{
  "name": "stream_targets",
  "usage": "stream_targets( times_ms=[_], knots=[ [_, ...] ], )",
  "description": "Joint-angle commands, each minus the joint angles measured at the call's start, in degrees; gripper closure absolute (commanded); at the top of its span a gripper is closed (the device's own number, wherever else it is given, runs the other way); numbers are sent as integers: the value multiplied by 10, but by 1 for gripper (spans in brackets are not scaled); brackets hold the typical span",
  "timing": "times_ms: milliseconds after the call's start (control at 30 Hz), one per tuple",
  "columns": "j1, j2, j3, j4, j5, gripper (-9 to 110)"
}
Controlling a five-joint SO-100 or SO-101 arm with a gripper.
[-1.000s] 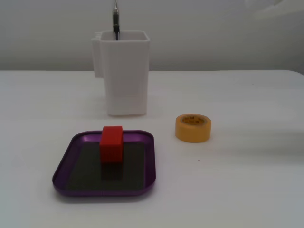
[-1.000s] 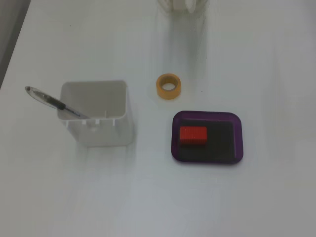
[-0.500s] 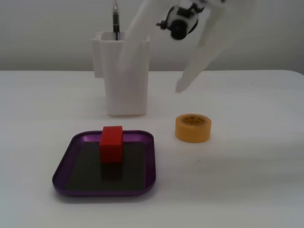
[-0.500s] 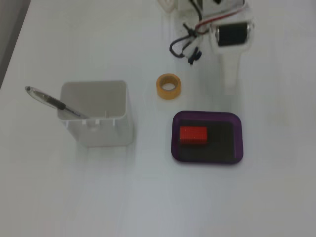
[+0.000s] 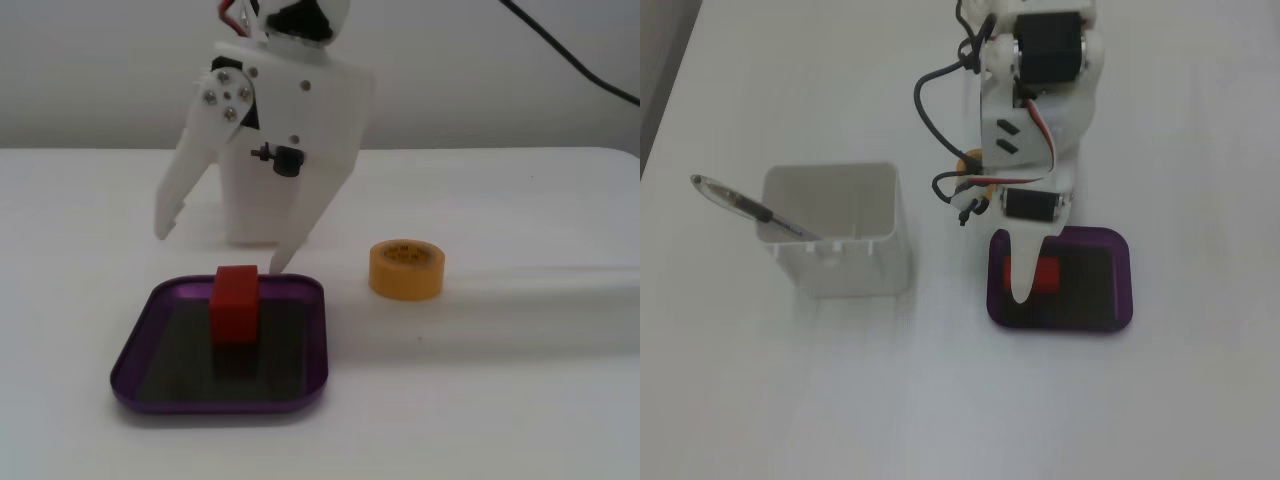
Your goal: Remove the cube from the box.
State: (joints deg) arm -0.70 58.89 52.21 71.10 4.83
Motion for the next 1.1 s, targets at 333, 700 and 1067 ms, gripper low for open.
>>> stream_targets(
  times_ms=[333,700,1067],
  knots=[
    [11,-17,-26,-4,-4,74],
    [7,-60,-30,-2,-4,82],
    [4,-96,-37,-4,-3,97]
  ],
)
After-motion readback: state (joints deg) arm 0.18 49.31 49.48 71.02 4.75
